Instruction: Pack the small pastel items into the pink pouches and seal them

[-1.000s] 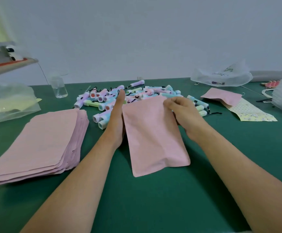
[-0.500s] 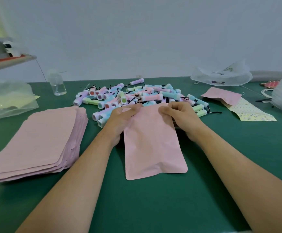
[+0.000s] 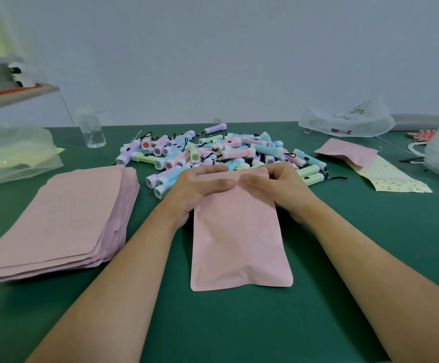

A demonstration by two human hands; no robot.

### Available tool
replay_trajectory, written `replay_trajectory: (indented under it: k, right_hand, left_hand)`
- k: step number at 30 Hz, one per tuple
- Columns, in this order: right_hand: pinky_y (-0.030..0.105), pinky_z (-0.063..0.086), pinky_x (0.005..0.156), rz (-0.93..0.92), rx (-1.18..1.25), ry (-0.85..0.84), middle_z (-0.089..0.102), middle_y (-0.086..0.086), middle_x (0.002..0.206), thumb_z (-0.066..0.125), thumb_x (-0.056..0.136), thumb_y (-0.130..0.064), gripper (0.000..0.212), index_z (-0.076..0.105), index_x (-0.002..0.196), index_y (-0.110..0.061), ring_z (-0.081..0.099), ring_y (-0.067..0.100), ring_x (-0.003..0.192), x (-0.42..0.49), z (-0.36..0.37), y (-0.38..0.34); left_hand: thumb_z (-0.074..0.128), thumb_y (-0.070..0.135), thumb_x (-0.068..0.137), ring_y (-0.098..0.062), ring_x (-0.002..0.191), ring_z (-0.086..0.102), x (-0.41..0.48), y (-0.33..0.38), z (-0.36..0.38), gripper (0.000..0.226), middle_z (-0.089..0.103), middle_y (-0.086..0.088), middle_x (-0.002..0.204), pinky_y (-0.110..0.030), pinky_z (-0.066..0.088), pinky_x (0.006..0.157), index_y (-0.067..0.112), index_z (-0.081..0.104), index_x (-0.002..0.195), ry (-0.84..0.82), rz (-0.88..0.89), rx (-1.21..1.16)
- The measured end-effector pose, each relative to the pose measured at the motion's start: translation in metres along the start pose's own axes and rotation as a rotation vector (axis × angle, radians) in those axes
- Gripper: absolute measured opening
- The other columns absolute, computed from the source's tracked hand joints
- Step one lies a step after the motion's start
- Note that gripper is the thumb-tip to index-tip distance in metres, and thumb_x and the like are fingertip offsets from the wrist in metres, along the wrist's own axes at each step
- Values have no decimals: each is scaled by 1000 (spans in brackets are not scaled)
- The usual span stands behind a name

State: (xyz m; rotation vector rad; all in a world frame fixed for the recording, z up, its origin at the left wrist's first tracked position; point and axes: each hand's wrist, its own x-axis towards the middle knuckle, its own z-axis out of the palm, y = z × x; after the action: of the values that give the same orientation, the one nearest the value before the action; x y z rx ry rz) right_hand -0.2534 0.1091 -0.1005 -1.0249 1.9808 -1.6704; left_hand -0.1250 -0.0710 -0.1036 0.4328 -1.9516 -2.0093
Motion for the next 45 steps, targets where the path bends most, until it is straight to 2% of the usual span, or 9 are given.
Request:
replay_trajectory:
  k: [7,12,16,21,28,32,37,40,45]
  right_hand:
    - [19,45,47,-17,-158,73,63,-5,60,77,92,-28,27,69,78,-6,60,10,52,0,3,-4]
    - [34,56,63,-27,-183,47,74,15,80,75,92,-27,17,76,87,-11,68,19,67,-3,4,-11]
    - [34,55,63,-59,-175,30,75,17,84,75,92,-26,17,77,86,-10,68,18,68,-6,5,-14]
    - [32,51,64,-55,-190,13,72,11,77,75,88,-28,17,76,78,-14,65,15,66,-4,4,-11]
    - [22,55,60,-64,-145,-7,79,1,84,76,89,-34,14,80,89,-21,76,16,73,-5,1,-7]
    - [30,59,65,-34,-131,2,79,5,86,77,89,-32,14,79,91,-18,77,21,76,-1,-2,-5]
    - [22,51,58,-39,-191,2,76,1,77,77,88,-34,16,78,83,-18,69,10,66,-1,-2,-6]
    - [21,47,60,-4,-270,-16,75,5,78,79,86,-39,20,80,83,-20,64,7,66,-2,-8,-8]
    - [22,48,61,-27,-309,-41,75,3,77,80,89,-36,18,80,82,-20,62,6,64,-4,-11,-10]
  left_hand:
    - [95,22,73,-25,100,78,-2,1,3,43,81,-2,110,-39,64,87,27,82,113,22,-2,13]
    - [93,20,75,-26,98,79,-3,2,3,41,80,-4,110,-34,64,78,28,81,114,18,-7,10]
    - [95,25,73,-25,100,77,-1,1,2,63,70,-5,125,-36,64,78,33,67,129,72,-21,25]
    - [98,35,60,-21,103,74,-1,1,2,84,64,0,131,-24,61,67,36,59,134,96,0,65]
    - [103,39,58,-25,116,70,1,-3,3,86,61,-5,138,-43,61,97,33,62,133,80,10,67]
    - [95,32,62,-19,92,79,3,-2,0,75,70,-14,125,-31,63,74,25,66,130,75,5,-28]
    - [93,25,74,-23,95,79,2,-3,-2,63,75,-16,116,-31,63,76,27,66,131,58,71,29]
    - [93,37,70,-22,93,78,1,-4,0,66,75,-16,112,-28,61,71,32,67,130,47,105,102]
    - [95,50,69,-30,114,71,2,-8,4,67,70,-15,129,-44,59,99,35,68,128,0,144,222]
